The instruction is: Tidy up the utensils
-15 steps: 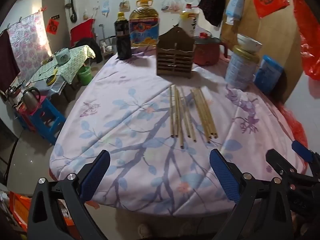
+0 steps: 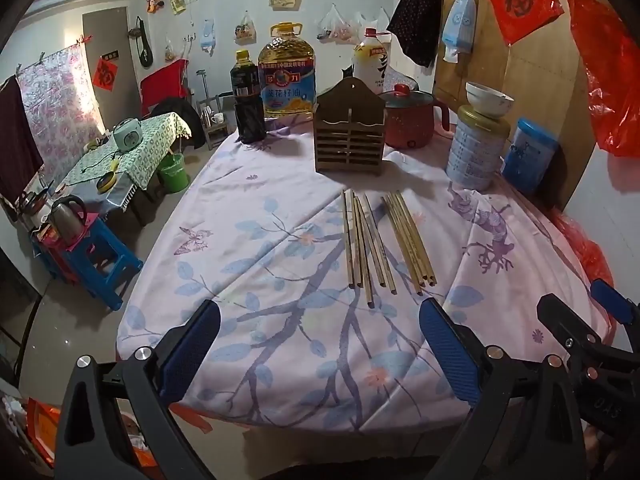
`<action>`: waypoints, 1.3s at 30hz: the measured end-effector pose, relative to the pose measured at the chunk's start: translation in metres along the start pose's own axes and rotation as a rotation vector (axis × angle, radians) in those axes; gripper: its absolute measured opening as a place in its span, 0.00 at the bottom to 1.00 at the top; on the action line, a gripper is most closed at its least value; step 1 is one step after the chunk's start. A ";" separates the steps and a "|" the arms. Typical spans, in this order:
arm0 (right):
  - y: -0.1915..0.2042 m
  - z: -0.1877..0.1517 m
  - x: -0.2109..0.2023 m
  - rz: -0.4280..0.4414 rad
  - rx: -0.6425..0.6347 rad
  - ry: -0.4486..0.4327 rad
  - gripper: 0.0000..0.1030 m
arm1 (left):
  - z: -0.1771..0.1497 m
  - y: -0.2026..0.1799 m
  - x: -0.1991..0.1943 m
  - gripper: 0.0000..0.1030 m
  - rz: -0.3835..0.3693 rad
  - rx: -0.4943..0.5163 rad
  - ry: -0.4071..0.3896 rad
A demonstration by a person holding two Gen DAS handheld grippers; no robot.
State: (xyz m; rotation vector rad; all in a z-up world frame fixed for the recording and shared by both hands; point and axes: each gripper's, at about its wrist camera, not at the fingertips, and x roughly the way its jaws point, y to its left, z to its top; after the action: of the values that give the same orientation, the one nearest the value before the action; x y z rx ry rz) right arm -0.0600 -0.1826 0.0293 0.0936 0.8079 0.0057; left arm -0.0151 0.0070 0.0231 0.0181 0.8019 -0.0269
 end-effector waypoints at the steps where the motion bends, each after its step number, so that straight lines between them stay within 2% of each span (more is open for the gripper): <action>1: 0.001 0.000 -0.001 -0.001 0.000 -0.001 0.95 | 0.000 0.000 0.000 0.94 -0.001 -0.003 -0.001; 39: 0.007 0.004 -0.003 -0.005 -0.012 -0.012 0.95 | -0.005 0.002 0.004 0.95 0.001 -0.006 0.006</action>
State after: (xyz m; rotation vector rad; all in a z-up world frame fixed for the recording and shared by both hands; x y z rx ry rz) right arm -0.0593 -0.1759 0.0350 0.0803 0.7964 0.0054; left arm -0.0158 0.0088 0.0168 0.0126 0.8085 -0.0229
